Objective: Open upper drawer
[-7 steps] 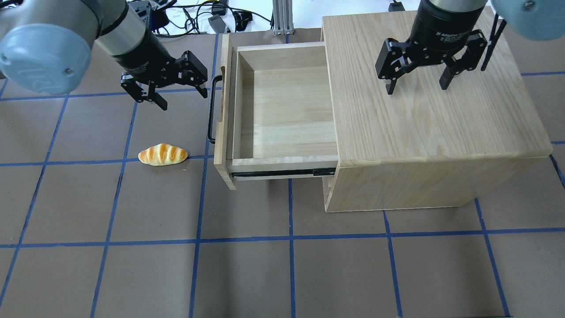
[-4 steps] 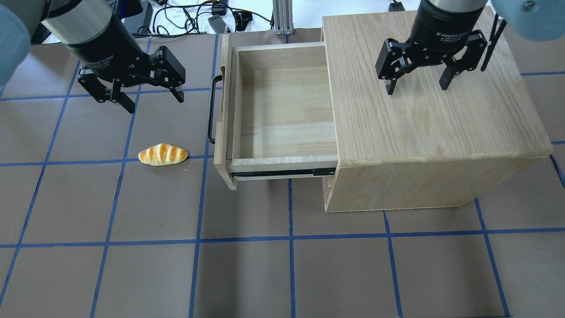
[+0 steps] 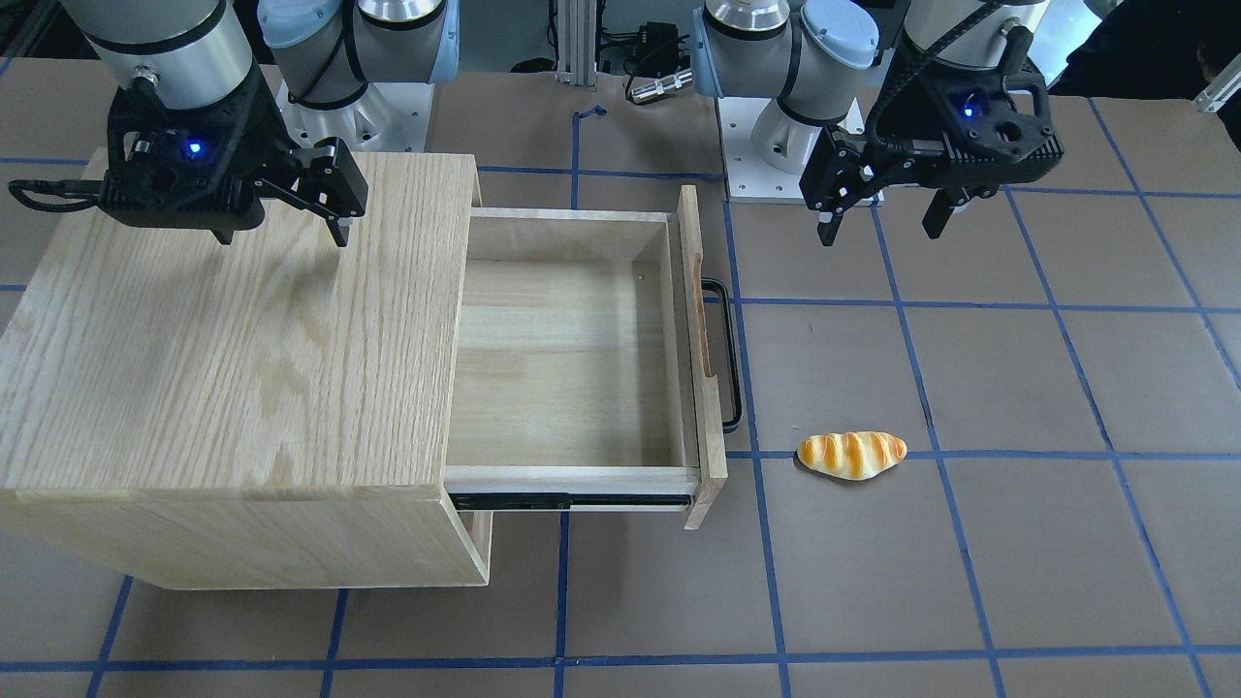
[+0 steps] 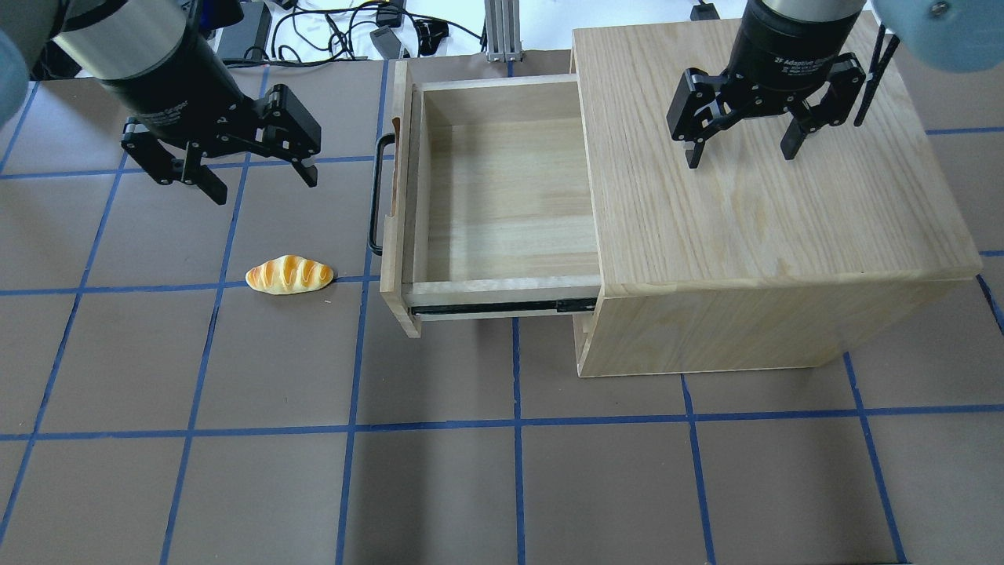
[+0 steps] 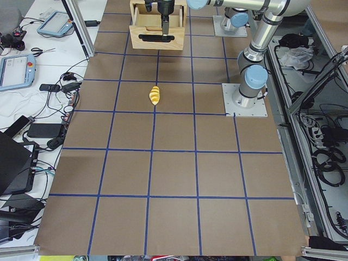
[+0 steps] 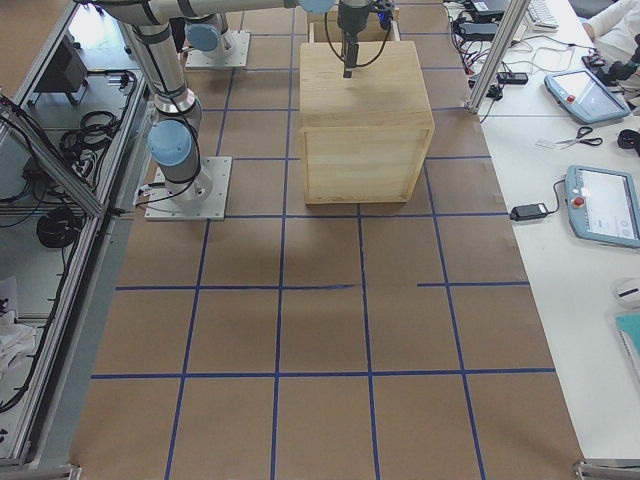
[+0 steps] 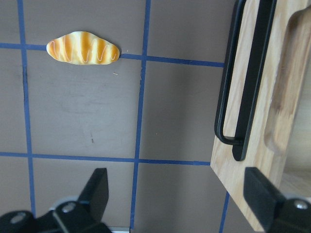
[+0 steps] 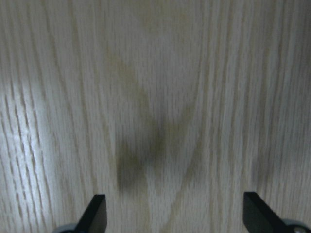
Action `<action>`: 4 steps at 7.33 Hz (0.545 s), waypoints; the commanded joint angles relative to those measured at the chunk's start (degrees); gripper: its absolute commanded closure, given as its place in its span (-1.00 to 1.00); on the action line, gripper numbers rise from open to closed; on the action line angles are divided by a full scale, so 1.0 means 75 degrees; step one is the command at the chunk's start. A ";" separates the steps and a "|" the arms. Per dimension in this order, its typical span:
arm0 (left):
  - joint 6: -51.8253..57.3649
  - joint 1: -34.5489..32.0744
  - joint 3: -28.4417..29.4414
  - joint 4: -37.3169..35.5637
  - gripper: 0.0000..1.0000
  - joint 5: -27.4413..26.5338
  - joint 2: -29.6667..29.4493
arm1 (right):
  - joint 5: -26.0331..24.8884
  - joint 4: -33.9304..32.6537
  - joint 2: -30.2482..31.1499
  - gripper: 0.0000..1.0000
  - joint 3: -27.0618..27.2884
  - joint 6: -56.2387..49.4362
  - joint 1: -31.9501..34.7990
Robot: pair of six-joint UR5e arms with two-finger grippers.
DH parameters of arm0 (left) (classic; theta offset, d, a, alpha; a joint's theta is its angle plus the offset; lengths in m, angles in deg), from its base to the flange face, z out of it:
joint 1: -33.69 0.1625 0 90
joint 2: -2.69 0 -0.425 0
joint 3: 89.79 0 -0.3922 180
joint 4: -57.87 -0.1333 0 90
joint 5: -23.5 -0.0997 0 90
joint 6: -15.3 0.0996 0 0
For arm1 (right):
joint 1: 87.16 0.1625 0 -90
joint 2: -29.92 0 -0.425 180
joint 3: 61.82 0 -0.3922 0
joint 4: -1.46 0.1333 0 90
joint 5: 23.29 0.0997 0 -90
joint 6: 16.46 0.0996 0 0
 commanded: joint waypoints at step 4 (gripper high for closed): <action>-0.0026 -0.0005 0.0080 -0.0544 -1.00 0.0200 -0.0356 | 0.0000 0.0000 0.0000 -1.00 -0.0005 -0.0012 0.0000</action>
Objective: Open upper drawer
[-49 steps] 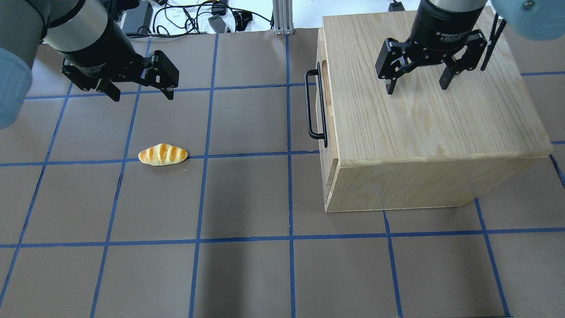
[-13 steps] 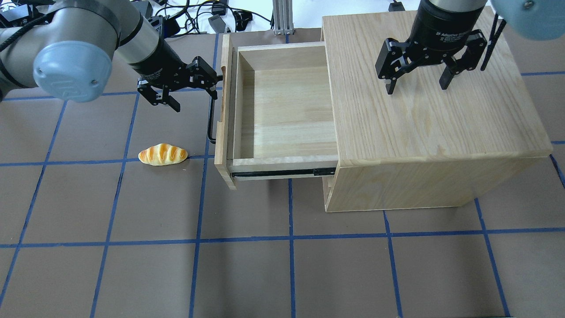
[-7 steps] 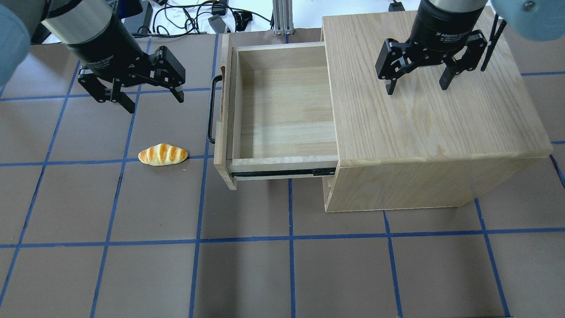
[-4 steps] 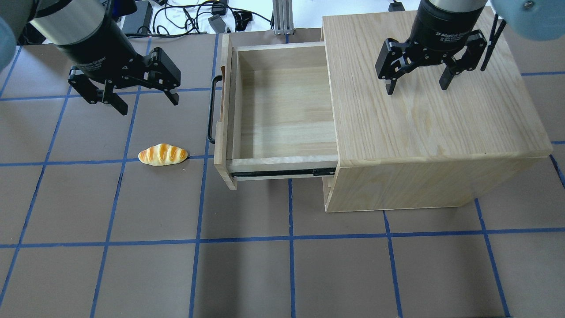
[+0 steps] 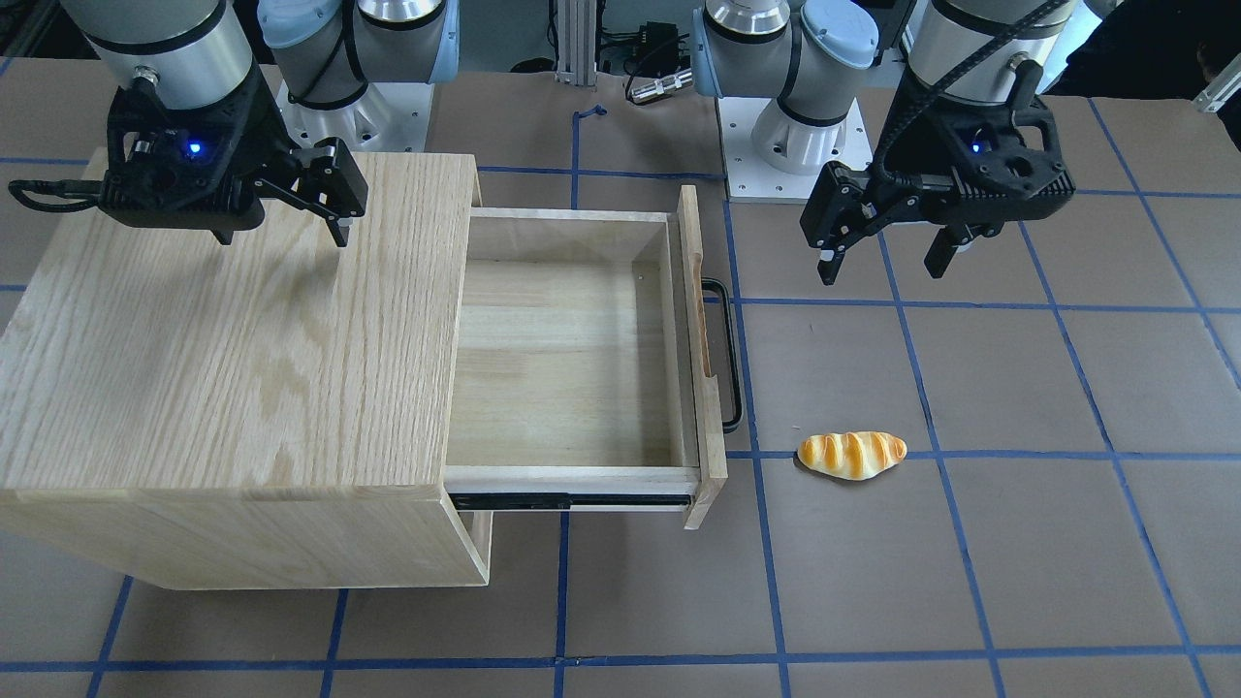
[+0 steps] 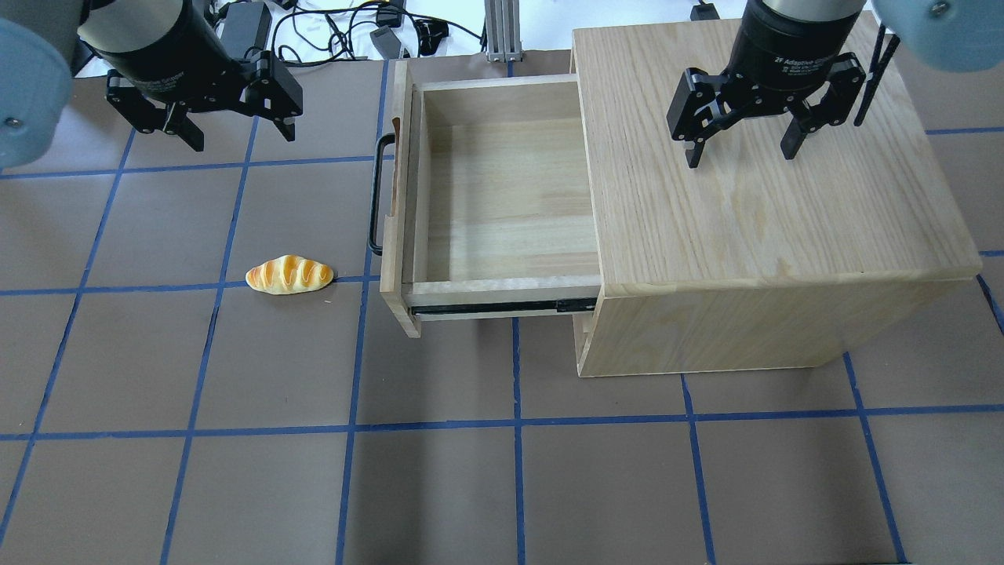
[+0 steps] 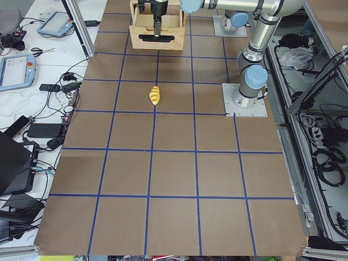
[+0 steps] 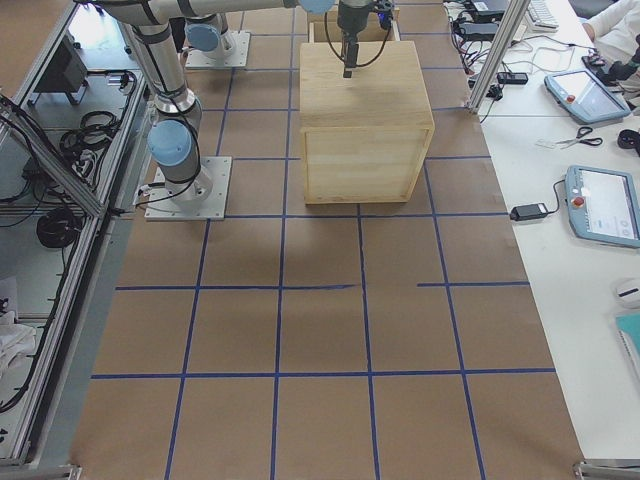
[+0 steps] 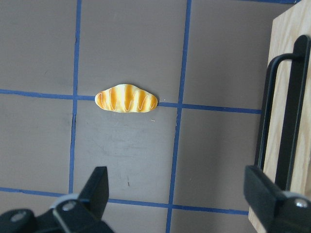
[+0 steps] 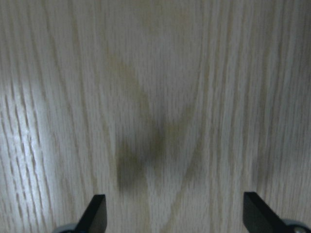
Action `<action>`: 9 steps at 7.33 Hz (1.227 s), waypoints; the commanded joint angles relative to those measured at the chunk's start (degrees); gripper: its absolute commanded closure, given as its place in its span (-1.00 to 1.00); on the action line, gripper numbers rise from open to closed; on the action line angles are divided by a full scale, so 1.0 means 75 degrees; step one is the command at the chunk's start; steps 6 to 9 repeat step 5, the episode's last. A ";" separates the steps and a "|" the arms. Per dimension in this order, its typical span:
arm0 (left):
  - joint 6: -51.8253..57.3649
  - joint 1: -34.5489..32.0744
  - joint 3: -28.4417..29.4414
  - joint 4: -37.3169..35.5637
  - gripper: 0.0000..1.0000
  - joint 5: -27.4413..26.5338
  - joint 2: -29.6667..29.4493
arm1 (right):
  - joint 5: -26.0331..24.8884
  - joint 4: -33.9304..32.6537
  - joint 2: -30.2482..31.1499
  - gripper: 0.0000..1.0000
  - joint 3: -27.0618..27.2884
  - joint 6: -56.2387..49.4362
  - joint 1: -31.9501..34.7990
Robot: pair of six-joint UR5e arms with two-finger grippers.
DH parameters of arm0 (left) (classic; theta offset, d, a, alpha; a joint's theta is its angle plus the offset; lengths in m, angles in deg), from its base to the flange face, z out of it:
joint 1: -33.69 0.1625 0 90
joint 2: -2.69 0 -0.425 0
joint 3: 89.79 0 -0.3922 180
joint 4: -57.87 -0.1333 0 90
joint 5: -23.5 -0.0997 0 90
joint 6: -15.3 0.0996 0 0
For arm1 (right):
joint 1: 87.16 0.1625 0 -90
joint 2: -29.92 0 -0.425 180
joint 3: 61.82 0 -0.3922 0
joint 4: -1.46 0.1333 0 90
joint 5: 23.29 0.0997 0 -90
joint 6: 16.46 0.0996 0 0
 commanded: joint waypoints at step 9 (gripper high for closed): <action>-0.0018 -0.0041 -0.0093 -0.0010 -1.00 0.0059 0.0042 | 0.0000 0.0000 0.0000 -1.00 -0.0001 -0.0008 0.0000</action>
